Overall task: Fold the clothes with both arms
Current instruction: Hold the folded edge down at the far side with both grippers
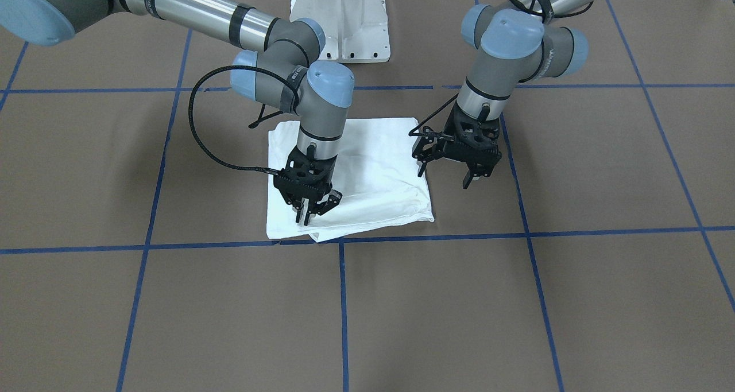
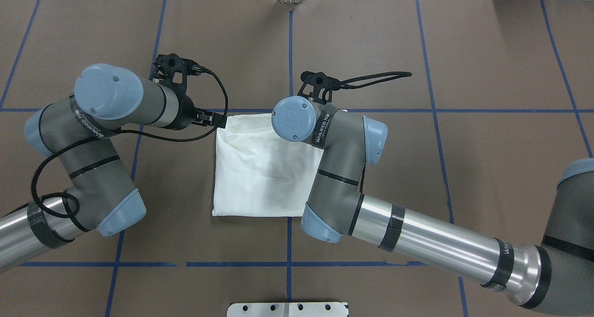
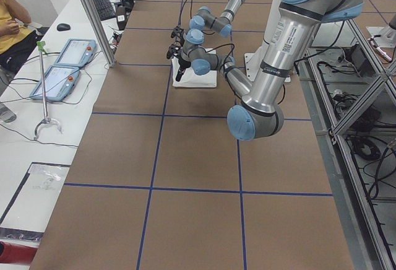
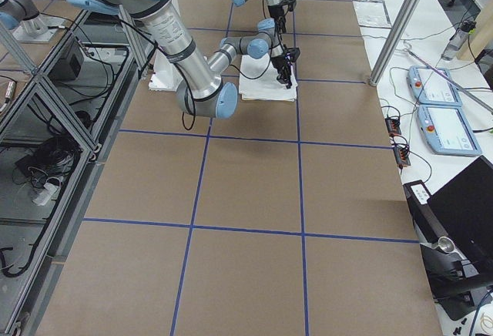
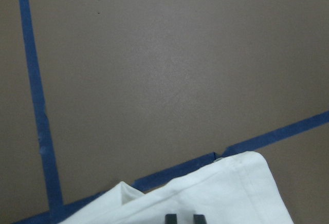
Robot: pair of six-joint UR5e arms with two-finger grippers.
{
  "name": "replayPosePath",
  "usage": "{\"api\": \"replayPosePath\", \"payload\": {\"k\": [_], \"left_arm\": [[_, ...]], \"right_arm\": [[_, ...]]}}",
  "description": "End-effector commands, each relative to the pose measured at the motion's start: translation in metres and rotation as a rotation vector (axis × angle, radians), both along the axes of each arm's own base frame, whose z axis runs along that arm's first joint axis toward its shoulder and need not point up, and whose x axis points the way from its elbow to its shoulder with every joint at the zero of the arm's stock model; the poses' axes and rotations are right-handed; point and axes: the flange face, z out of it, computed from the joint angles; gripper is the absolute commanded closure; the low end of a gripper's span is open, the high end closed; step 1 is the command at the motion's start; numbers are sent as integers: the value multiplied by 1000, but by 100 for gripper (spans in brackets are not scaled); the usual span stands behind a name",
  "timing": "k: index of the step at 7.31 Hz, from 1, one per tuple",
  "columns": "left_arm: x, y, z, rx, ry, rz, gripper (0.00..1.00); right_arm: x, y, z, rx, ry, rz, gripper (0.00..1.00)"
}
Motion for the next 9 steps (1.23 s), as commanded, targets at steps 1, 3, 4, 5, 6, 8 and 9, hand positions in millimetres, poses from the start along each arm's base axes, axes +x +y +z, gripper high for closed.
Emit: {"api": "replayPosePath", "payload": {"k": [1, 3, 4, 5, 6, 8, 9], "left_arm": [[1, 1, 0, -18, 7, -11, 0], [0, 1, -1, -17, 9, -11, 0], [0, 1, -1, -17, 10, -10, 0], [1, 1, -1, -17, 9, -10, 0], [0, 1, -1, -17, 9, -11, 0], [0, 1, 0, -17, 9, -11, 0], [0, 1, 0, -28, 13, -18, 0]], "right_arm": [[0, 1, 0, 1, 0, 0, 100], [2, 1, -7, 4, -13, -1, 100], [5, 1, -10, 7, -22, -1, 100], [4, 3, -15, -9, -49, -22, 53], [1, 8, -20, -44, -76, -54, 26], [4, 4, -19, -62, -84, -49, 29], [10, -3, -18, -67, -80, -42, 29]]}}
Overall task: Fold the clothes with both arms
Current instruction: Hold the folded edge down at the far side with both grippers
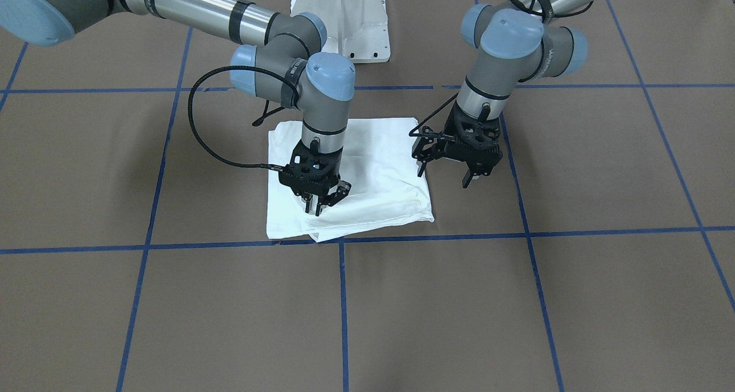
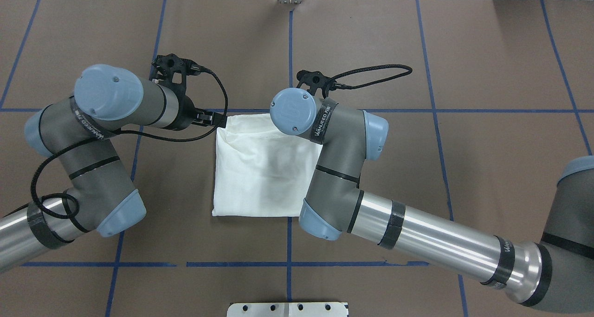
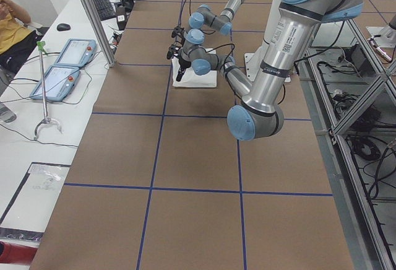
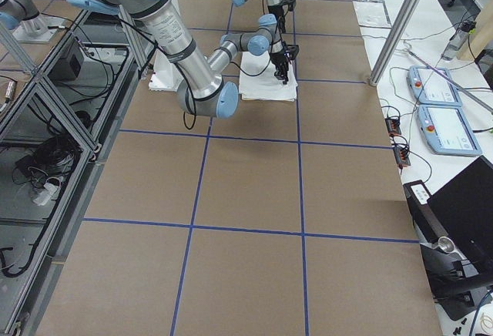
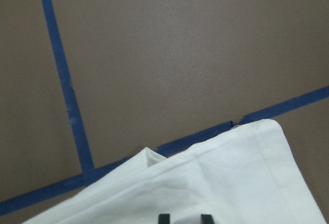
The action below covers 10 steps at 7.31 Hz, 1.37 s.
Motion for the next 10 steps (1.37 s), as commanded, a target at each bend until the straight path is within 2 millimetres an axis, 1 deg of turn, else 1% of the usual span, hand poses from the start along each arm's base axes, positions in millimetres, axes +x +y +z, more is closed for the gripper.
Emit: {"api": "replayPosePath", "payload": {"k": [1, 2, 4, 7, 9, 10], "left_arm": [[1, 1, 1, -16, 5, -9, 0], [1, 1, 0, -15, 7, -9, 0], [1, 1, 1, -16, 5, -9, 0], [1, 0, 1, -13, 9, -9, 0], [2, 0, 1, -8, 16, -8, 0], [1, 0, 0, -7, 18, -8, 0]], "right_arm": [[8, -9, 1, -16, 1, 5, 29], [11, -13, 1, -16, 1, 11, 29], [10, -15, 7, -21, 5, 19, 30], [4, -7, 15, -29, 20, 7, 37], [0, -3, 12, -27, 14, 1, 58], [-3, 1, 13, -27, 12, -5, 82]]}}
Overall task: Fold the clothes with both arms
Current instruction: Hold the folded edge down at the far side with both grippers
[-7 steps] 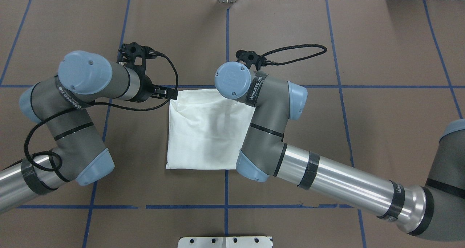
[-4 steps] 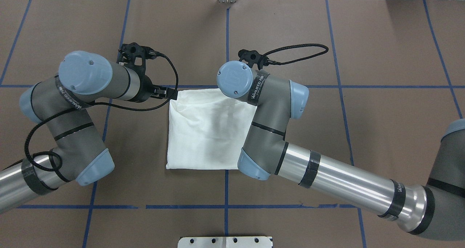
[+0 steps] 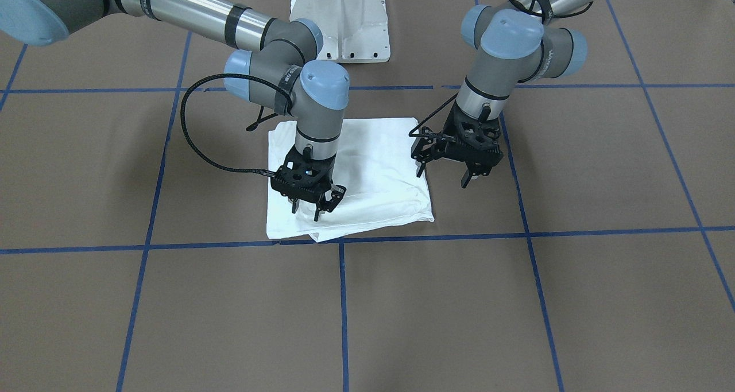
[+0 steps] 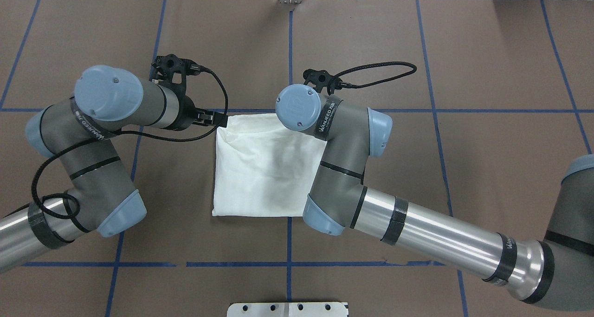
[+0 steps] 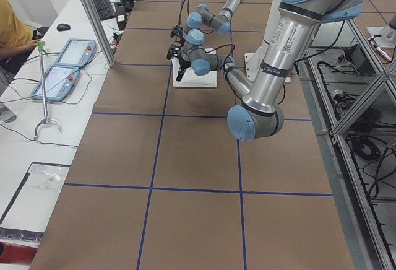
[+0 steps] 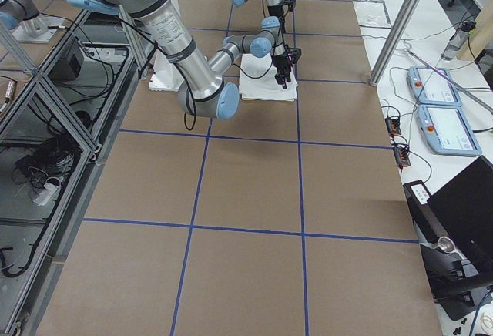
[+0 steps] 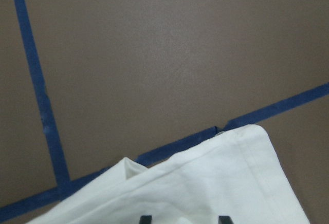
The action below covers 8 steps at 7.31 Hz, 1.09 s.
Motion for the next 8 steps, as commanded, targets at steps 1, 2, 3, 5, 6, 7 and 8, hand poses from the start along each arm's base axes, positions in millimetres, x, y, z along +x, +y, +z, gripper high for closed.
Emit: {"api": "replayPosePath", "payload": {"k": [1, 2, 3, 5, 6, 7, 8], "left_arm": [[0, 0, 0, 1, 2, 0, 0], [-1, 0, 0, 1, 2, -2, 0], [-2, 2, 7, -2, -2, 0, 0], [-3, 2, 10, 3, 4, 0, 0], [-3, 2, 10, 3, 4, 0, 0], [-3, 2, 10, 2, 5, 1, 0], [-3, 2, 10, 3, 4, 0, 0]], "right_arm": [[-8, 11, 3, -2, 0, -13, 91], [-8, 11, 4, -4, 4, -13, 100], [-7, 12, 2, -2, 3, -12, 100], [4, 0, 7, -5, 7, 8, 100], [13, -11, 7, -4, 7, 25, 100], [24, -23, 7, -7, 14, 44, 100], [28, -27, 7, -16, 32, 50, 100]]}}
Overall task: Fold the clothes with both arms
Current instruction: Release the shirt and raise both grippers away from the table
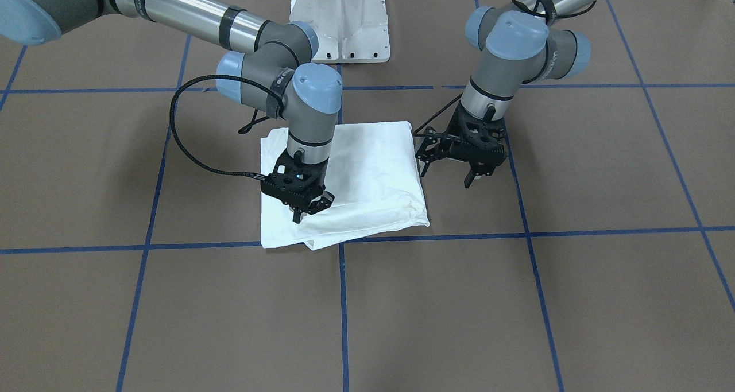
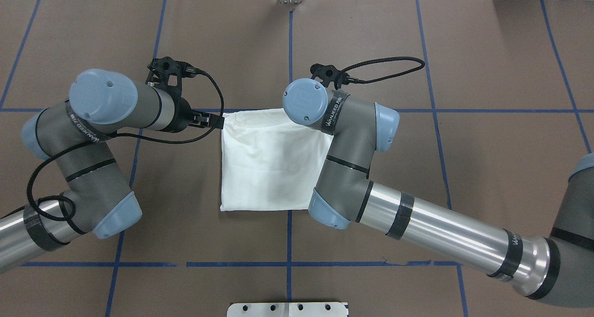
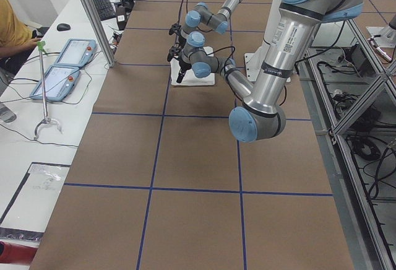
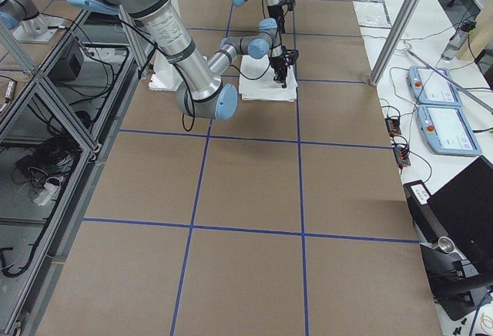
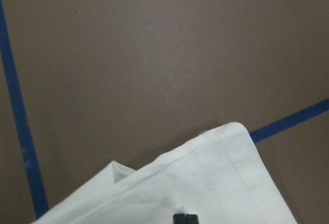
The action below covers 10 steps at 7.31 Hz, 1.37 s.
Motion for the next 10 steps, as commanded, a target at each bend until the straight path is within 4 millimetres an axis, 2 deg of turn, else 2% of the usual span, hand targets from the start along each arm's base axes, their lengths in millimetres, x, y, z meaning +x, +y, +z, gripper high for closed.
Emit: {"api": "replayPosePath", "payload": {"k": [1, 2, 3, 4, 5, 6, 7, 8, 9, 10], "left_arm": [[0, 0, -1, 1, 1, 1, 0], [-1, 1, -1, 1, 3, 1, 0], [-2, 2, -4, 4, 8, 0, 0], [-4, 2, -8, 8, 15, 0, 0], [-8, 3, -13, 15, 20, 2, 0], [-22, 11, -16, 24, 12, 9, 0], [-50, 30, -13, 56, -17, 54, 0], [-94, 40, -8, 102, -73, 73, 0], [-135, 43, 7, 145, -137, 83, 0], [-185, 29, 36, 182, -188, 141, 0]], "right_arm": [[9, -8, 4, -5, 24, 11, 100], [9, -9, 6, -1, 33, -1, 42], [8, -9, 5, -4, 33, -9, 0], [20, -18, -1, -4, 28, -19, 0], [47, -33, -10, -2, -1, -85, 0], [92, -41, -6, 2, -50, -200, 0], [153, -43, 11, 14, -81, -300, 0], [219, -41, 26, 28, -81, -394, 0], [278, -39, 51, 51, -53, -482, 0], [344, -43, 98, 65, -58, -571, 0]]}}
